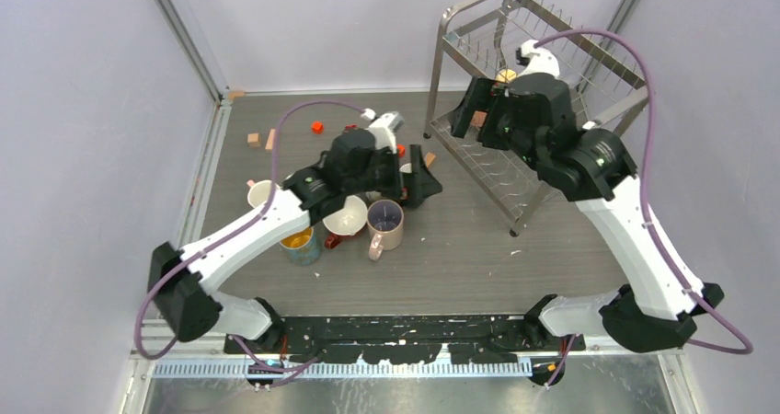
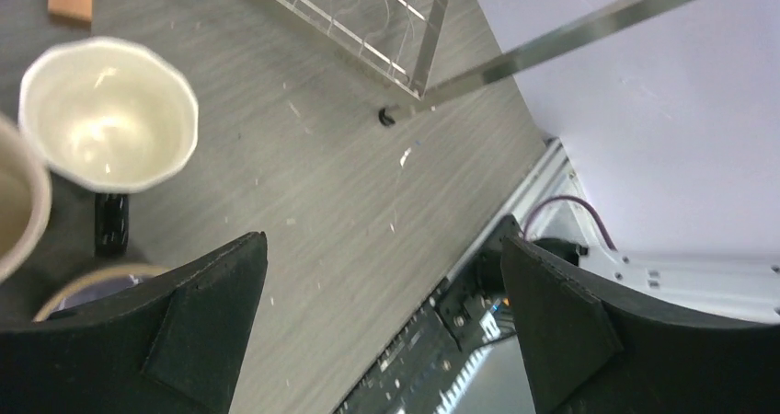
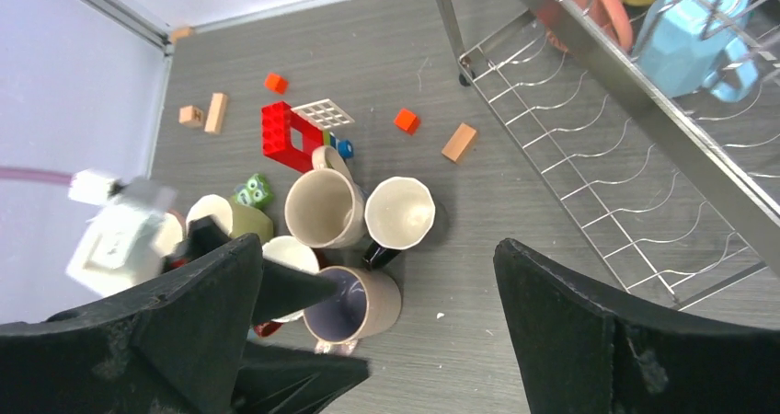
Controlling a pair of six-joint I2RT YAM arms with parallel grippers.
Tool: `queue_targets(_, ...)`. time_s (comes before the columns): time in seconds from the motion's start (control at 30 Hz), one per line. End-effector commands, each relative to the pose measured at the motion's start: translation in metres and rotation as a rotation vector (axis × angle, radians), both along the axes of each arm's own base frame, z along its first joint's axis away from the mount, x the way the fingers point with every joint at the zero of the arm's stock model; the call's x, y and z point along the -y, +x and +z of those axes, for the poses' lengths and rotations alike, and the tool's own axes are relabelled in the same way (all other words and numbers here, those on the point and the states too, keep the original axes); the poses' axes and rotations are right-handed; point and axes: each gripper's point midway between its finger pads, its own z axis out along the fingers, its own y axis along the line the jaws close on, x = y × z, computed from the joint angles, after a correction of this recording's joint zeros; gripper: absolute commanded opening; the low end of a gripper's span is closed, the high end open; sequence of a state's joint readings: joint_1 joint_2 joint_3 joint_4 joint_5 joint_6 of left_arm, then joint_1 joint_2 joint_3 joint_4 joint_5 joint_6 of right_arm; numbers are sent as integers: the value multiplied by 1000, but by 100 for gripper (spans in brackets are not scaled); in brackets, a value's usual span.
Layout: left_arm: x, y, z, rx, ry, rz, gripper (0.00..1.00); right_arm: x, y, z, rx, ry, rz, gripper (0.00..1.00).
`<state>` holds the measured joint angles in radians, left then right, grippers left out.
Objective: Unload the cups from the dish rack
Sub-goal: Place the cup at the center of the board, then move the dish rack to the center of the board.
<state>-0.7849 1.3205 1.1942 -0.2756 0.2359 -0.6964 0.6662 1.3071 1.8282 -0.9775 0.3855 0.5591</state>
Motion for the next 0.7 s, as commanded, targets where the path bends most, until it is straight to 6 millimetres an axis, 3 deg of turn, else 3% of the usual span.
queue_targets(0.0, 35, 42, 33, 224, -11, 64, 100, 22, -19, 37, 95, 25, -18, 100)
queue_targets(0.13, 64, 74, 20, 267, 10, 96, 100, 37, -36, 57, 142, 55, -20, 100)
queue_targets(0.27, 94, 104, 19, 319, -4, 129, 100, 52, -53, 75, 191, 78, -25, 100)
queue_targets(0.4, 123, 129, 2, 355, 32, 150, 100, 65, -67, 88, 233, 102, -30, 100)
queue_targets(0.67, 172, 176, -23, 440, 98, 218, 100, 79, -87, 97, 264, 119, -17, 100)
